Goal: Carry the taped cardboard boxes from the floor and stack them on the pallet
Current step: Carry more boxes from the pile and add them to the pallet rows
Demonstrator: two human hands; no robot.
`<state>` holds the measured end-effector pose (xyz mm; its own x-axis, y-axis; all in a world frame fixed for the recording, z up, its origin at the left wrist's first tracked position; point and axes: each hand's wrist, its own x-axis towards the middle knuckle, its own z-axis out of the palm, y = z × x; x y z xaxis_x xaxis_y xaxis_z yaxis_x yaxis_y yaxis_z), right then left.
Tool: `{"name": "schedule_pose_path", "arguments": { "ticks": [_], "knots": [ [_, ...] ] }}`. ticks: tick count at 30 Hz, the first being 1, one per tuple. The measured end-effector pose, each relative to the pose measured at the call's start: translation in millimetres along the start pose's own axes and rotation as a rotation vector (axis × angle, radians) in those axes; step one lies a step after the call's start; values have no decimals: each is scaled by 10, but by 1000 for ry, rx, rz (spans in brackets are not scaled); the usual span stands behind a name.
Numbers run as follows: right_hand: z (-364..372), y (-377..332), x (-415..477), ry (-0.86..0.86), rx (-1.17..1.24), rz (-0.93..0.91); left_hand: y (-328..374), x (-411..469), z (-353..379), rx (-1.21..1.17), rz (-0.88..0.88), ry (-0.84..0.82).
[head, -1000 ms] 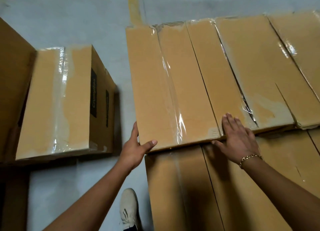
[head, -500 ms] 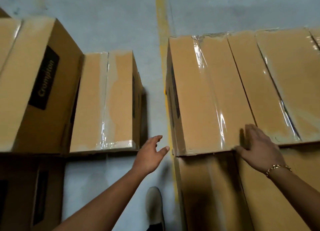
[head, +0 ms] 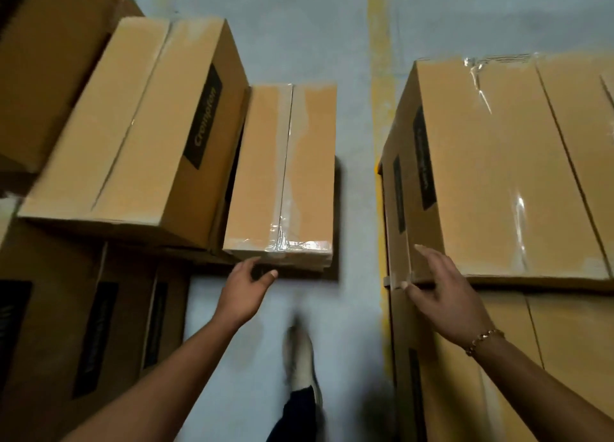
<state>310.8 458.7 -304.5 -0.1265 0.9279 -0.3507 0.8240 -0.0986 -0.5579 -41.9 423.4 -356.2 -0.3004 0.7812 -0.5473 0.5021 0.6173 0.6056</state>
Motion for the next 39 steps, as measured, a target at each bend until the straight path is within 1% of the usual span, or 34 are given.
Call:
{"name": "schedule_pose_path", "arguments": {
  "ticks": [4, 7, 11, 13, 18, 22, 27, 31, 35, 39],
  "knots": [
    [458, -231, 345, -157, 107, 75, -223, 344, -261, -52, -90, 78],
    [781, -368, 788, -230, 251, 183, -291, 751, -380, -54, -94, 96],
    [1251, -494, 1404, -206, 423, 354, -323, 1250, -448, -61, -142, 29],
    [1448, -556, 1655, -184, 483, 408, -353, 1463, -449, -149, -147, -10],
    [1720, -679, 2097, -235, 551, 472, -428, 1933, -428, -401, -230, -44],
    [1867, -670, 2260, -157, 619, 489, -429, 2124, -349, -442, -246, 3],
    [2014, -684, 2296, -91, 645, 507, -418, 2148, -254, -450, -176, 106],
    [2022, -694, 2180, 16, 665, 496, -427, 1980, -244, -397, -124, 109],
    [1761, -726, 1870, 56, 660, 480, -325, 1605, -297, -310, -105, 116],
    [1276, -799, 1337, 71, 670, 461, -27, 968, -366, -261, -92, 116]
  ]
}}
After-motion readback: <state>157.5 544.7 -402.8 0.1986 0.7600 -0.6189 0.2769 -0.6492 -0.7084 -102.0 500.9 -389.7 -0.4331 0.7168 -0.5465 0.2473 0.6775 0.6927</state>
